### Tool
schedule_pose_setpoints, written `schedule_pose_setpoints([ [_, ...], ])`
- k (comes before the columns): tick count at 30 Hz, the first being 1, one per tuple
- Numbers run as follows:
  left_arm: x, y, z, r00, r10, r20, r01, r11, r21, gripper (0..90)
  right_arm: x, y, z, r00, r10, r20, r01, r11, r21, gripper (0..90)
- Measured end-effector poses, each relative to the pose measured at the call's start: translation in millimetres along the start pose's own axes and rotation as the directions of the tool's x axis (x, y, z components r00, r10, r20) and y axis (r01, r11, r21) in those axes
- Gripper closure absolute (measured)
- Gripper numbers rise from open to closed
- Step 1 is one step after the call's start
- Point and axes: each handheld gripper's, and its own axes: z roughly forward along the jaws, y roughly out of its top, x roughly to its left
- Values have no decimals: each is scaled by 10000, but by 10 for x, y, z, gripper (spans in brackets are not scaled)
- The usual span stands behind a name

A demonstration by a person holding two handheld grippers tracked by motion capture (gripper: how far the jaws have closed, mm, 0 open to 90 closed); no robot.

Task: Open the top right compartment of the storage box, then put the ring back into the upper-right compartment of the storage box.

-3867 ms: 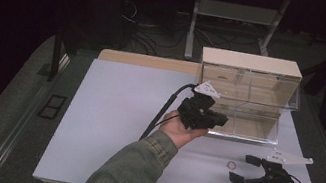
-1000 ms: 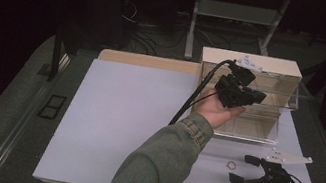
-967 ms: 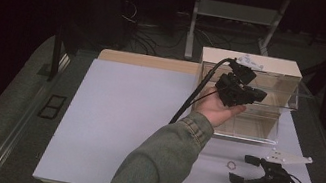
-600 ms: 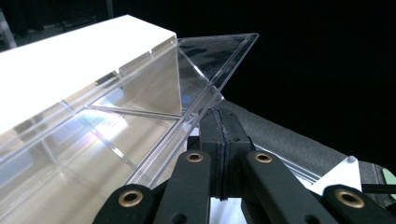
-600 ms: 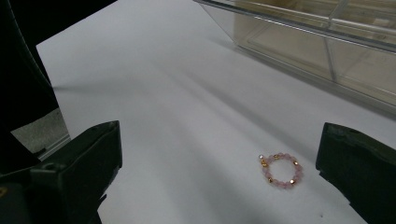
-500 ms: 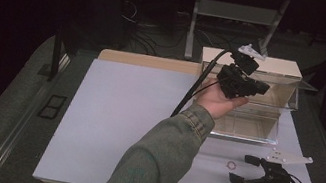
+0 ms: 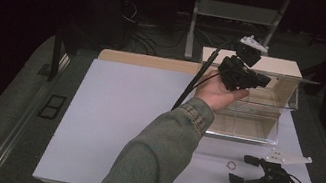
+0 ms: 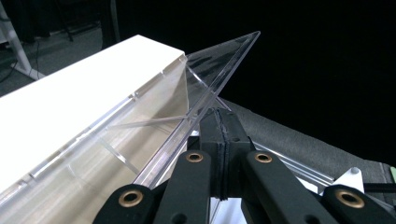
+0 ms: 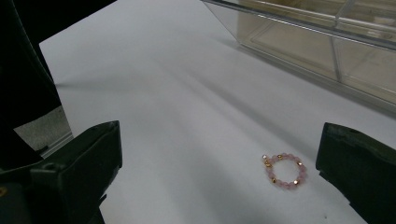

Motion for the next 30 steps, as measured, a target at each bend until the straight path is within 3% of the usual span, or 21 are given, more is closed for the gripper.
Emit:
schedule_pose_setpoints([
  [10, 85, 99, -71, 9999, 91, -72, -91, 9999, -53, 891, 5, -6, 8, 10000, -25, -31, 26, 10000, 57, 0],
  [30, 148, 138, -166, 9995, 283, -132, -281, 9995, 120, 891, 20, -11, 46, 9992, -308, -262, 331, 9954, 902, 0],
])
